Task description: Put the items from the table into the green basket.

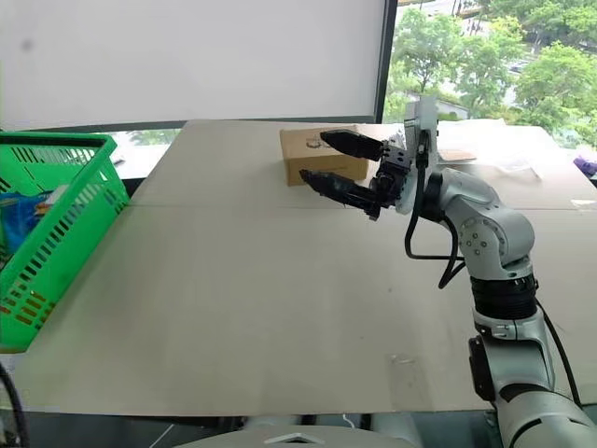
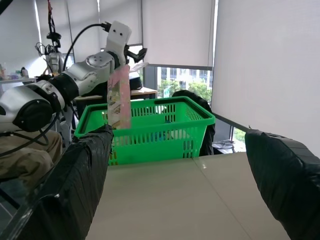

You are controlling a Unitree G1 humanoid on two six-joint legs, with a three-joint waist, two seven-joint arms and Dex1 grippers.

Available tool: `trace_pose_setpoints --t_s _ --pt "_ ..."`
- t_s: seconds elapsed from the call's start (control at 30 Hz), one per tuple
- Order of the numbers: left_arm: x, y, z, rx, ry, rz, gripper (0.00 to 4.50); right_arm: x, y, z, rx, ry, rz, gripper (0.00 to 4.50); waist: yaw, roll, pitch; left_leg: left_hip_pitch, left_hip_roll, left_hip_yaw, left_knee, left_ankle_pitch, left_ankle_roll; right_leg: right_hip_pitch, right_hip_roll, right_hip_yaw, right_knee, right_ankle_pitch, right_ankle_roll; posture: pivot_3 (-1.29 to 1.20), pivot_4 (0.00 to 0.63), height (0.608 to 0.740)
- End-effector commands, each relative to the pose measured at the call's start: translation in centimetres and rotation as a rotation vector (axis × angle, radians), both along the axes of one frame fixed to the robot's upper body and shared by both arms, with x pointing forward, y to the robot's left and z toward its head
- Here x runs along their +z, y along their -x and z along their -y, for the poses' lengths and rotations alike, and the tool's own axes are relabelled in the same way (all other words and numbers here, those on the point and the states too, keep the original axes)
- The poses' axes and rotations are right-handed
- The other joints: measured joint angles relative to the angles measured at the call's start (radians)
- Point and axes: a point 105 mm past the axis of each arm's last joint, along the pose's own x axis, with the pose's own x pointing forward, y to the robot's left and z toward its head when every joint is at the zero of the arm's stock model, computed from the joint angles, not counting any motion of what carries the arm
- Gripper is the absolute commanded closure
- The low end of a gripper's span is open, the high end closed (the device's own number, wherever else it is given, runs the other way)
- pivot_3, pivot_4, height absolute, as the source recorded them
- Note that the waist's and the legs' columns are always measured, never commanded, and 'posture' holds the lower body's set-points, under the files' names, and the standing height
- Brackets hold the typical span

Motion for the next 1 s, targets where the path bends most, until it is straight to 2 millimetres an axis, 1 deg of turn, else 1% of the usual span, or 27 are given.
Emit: trace_pose_setpoints --t_s 0.03,0.1,0.2,0.27,0.33,0.4,0.47,0.53,0.6,0.67,0.7,0.73,0.77,0.8,0.87,0.93,0.97,1.0 --pt "2.9 1.1 0.6 -0.045 -0.015 0.154 0.05 1.2 0.3 0.0 0.008 -0.020 0.052 0.00 -0.002 -0.001 -0.001 0.000 0.000 0.001 0.000 0.000 0.000 0.000 0.000 0.001 0.000 0.000 0.000 0.16 0.000 0.740" --pt "3.7 0.8 1.4 -0.122 -0.002 0.235 0.05 1.2 0.3 0.0 0.007 -0.020 0.051 0.00 -0.003 -0.001 -0.001 0.000 0.000 0.002 0.000 0.000 0.000 -0.001 0.000 0.002 0.000 0.000 0.000 0.16 0.000 0.740" --pt "4.8 -0.6 3.7 -0.336 0.035 0.347 0.05 1.1 0.3 0.1 0.003 -0.021 0.044 0.00 0.004 -0.002 -0.001 0.000 0.000 0.001 0.000 0.000 0.000 -0.001 0.000 0.002 0.000 0.000 0.000 0.16 0.000 0.740" --pt "5.2 -2.2 6.1 -0.554 0.107 0.419 0.05 1.0 0.2 0.2 0.000 -0.020 0.040 0.00 0.013 -0.003 -0.002 0.000 0.000 0.001 0.000 0.000 0.000 0.000 0.000 0.001 0.000 0.000 0.000 0.16 0.000 0.740" --pt "5.4 -3.4 9.2 -0.770 0.128 0.426 0.05 0.8 0.1 0.3 -0.006 -0.017 0.035 0.00 0.013 -0.003 -0.002 0.000 0.000 0.000 0.001 0.000 0.000 0.000 -0.001 0.000 0.000 0.000 0.000 0.16 0.000 0.740" --pt "5.1 -4.1 11.7 -0.915 0.129 0.386 0.05 0.7 0.0 0.4 -0.014 -0.015 0.031 0.00 0.012 -0.003 -0.002 0.000 0.000 0.001 0.001 0.000 0.000 0.000 -0.001 0.001 0.000 0.000 0.000 0.16 0.000 0.740" --pt "4.0 -4.7 14.8 -1.100 0.180 0.332 0.05 0.6 -0.1 0.7 -0.030 -0.014 0.026 0.00 0.005 -0.003 -0.002 0.000 0.000 0.002 0.001 0.000 0.000 0.000 -0.001 0.003 0.000 0.000 0.000 0.15 0.000 0.740" --pt "2.6 -4.8 17.7 -1.266 0.221 0.249 0.05 0.4 -0.2 0.9 -0.042 -0.014 0.021 0.00 -0.006 -0.002 -0.002 0.000 0.000 0.003 0.001 0.000 0.000 0.000 0.000 0.004 0.001 0.000 0.000 0.15 0.000 0.740" --pt "0.1 -4.5 20.7 -1.408 0.252 0.089 0.05 0.2 -0.2 1.2 -0.056 -0.015 0.013 0.00 -0.017 -0.002 -0.002 0.000 0.000 0.002 0.001 0.000 0.000 0.000 0.000 0.003 0.001 0.000 -0.001 0.14 0.000 0.740" --pt "-3.8 -3.9 23.2 -1.521 0.329 -0.096 0.05 -0.4 -0.3 1.8 -0.085 -0.003 -0.002 0.00 -0.031 0.000 -0.003 0.001 0.001 0.003 0.000 0.000 0.000 0.000 0.000 0.004 0.001 0.000 -0.001 0.12 0.000 0.740" --pt "-6.5 -3.4 24.4 -1.564 0.373 -0.200 0.05 -1.3 -0.4 2.5 -0.115 0.022 -0.018 0.00 -0.037 0.004 -0.004 0.001 0.001 0.004 0.000 0.000 0.000 0.000 0.000 0.005 0.001 0.000 -0.001 0.11 0.000 0.740" --pt "-8.6 -2.8 25.2 -1.590 0.414 -0.270 0.05 -2.2 -0.5 3.0 -0.144 0.048 -0.032 0.00 -0.041 0.006 -0.004 0.002 0.001 0.005 -0.001 0.000 0.001 0.000 0.000 0.006 0.001 0.000 -0.001 0.11 0.000 0.740" --pt "-9.8 -2.3 25.7 -1.603 0.438 -0.308 0.05 -2.7 -0.5 3.4 -0.162 0.066 -0.040 0.00 -0.043 0.006 -0.004 0.002 0.001 0.005 -0.001 -0.001 0.001 0.000 0.000 0.007 0.001 0.000 -0.001 0.11 0.000 0.740" --pt "-11.1 -1.9 26.2 -1.597 0.461 -0.346 0.05 -3.9 -0.7 4.0 -0.197 0.096 -0.057 0.00 -0.044 0.007 -0.004 0.002 0.001 0.005 -0.001 -0.001 0.001 0.000 0.000 0.007 0.000 0.000 -0.001 0.11 0.000 0.740" --pt "-14.5 -0.9 27.9 -1.574 0.543 -0.393 0.05 -7.7 -1.8 6.3 -0.348 0.203 -0.081 0.00 -0.043 0.007 -0.003 0.002 0.001 0.005 -0.001 -0.001 0.001 0.000 0.000 0.006 0.000 0.000 -0.001 0.10 0.000 0.740" --pt "-16.9 -0.3 28.9 -1.533 0.586 -0.414 0.05 -10.3 -1.8 7.8 -0.420 0.266 -0.095 0.00 -0.041 0.007 -0.003 0.003 0.002 0.005 0.000 0.000 0.001 0.002 0.001 0.006 -0.001 0.000 -0.001 0.10 0.000 0.740" --pt "-18.8 0.3 29.5 -1.507 0.594 -0.453 0.05 -11.4 -1.7 8.6 -0.456 0.268 -0.112 0.00 -0.040 0.008 -0.004 0.004 0.002 0.005 0.000 0.000 0.001 0.003 0.000 0.007 -0.001 0.000 -0.001 0.09 0.000 0.740" --pt "-20.3 0.9 30.1 -1.488 0.611 -0.479 0.05 -12.5 -1.5 9.3 -0.490 0.280 -0.120 0.00 -0.038 0.011 -0.005 0.004 0.002 0.006 0.000 0.000 0.001 0.003 0.001 0.007 -0.001 0.000 -0.001 0.09 0.000 0.740"
